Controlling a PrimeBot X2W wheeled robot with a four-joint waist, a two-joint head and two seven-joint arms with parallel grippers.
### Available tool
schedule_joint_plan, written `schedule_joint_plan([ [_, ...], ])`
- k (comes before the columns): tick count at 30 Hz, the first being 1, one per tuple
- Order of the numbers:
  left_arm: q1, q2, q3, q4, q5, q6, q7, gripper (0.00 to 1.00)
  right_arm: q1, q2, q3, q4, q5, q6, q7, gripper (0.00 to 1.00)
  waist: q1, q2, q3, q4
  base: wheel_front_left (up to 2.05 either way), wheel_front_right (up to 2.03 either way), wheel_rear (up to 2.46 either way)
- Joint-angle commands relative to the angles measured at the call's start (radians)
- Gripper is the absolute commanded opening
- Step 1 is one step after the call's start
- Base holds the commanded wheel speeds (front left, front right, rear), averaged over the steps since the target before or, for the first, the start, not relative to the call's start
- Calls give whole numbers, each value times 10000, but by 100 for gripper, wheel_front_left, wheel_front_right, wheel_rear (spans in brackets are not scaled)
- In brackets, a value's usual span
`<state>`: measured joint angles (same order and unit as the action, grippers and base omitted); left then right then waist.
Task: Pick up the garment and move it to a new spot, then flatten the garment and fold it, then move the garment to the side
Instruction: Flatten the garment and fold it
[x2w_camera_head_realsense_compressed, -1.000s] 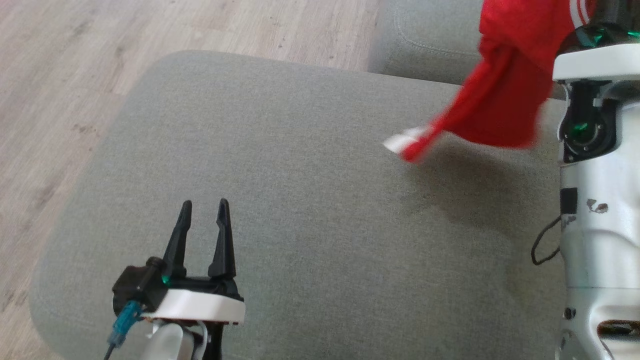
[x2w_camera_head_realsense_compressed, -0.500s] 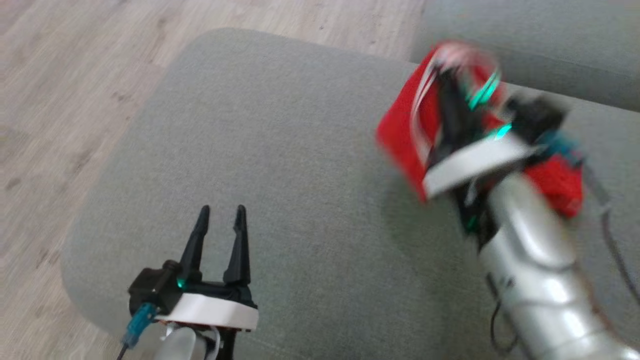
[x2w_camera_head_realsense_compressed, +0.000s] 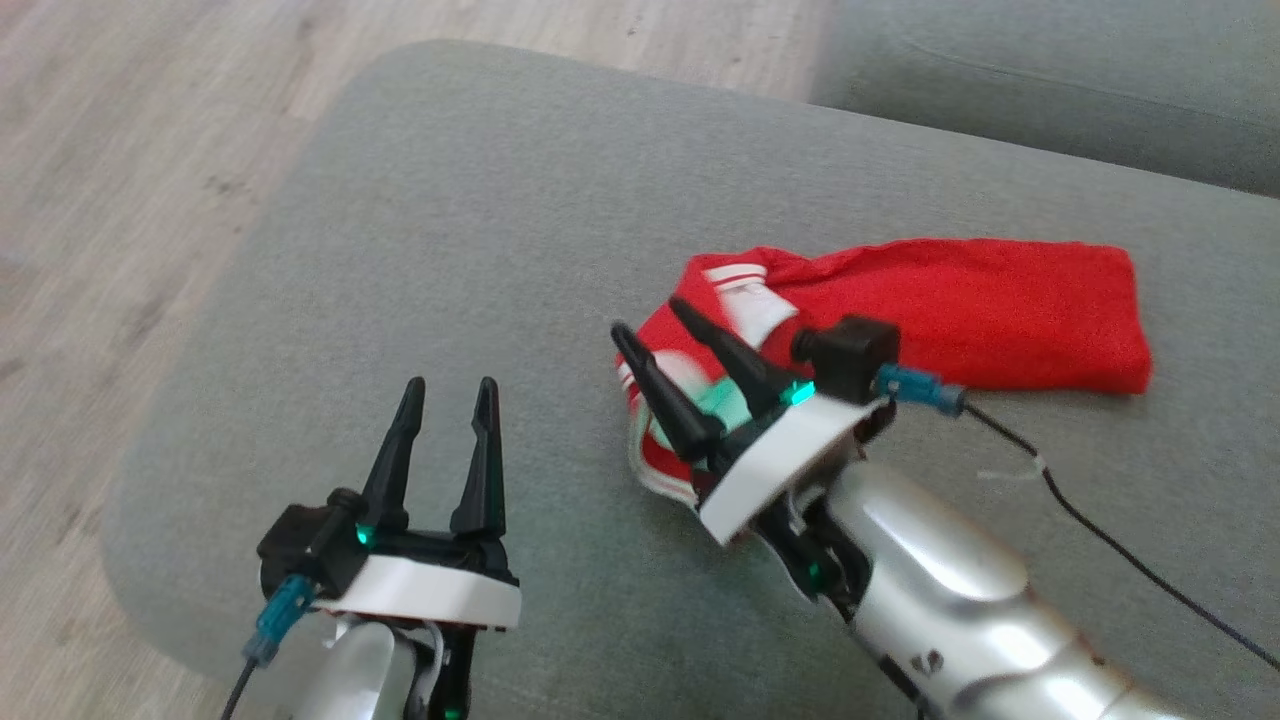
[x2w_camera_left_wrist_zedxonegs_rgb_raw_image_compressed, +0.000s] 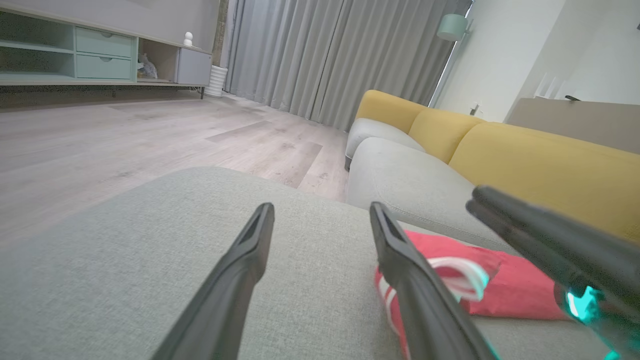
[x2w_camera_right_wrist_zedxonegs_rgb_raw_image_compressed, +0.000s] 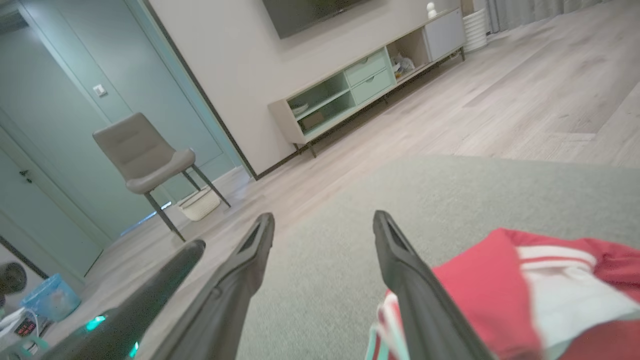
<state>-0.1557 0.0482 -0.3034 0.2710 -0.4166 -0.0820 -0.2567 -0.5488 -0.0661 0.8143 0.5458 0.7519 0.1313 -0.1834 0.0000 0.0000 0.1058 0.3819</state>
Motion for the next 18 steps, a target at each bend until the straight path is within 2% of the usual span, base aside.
schedule_joint_plan([
  [1,-317,20,308,-350,-36,37,-51,100,-509,158,101,-448,310,-6,-210,100,0,0,-76,-264,0,0,0],
  [5,-286,20,383,-429,-35,62,-51,100,-1068,158,61,-807,1030,-6,-547,100,0,0,-212,-688,0,0,0],
  [8,-272,20,461,-530,-52,97,-51,100,-1388,158,-789,-550,751,-6,-724,100,0,0,-302,-993,0,0,0],
  [12,-275,20,560,-682,-41,146,-51,100,-1386,158,-2672,-423,-709,-6,-776,100,0,0,-328,-1406,0,0,0],
  [16,-294,20,528,-766,-43,152,-51,100,-394,158,-4756,-1034,-2627,-6,-780,100,0,0,-358,-1776,0,0,0],
  [17,-294,20,528,-766,-43,152,-51,100,-394,158,-4756,-1034,-2627,-6,-780,100,0,0,-358,-1776,0,0,0],
  [18,-301,20,514,-786,-55,155,-51,100,-29,158,-5206,-1263,-3020,-6,-780,100,0,0,-362,-1864,0,0,0],
])
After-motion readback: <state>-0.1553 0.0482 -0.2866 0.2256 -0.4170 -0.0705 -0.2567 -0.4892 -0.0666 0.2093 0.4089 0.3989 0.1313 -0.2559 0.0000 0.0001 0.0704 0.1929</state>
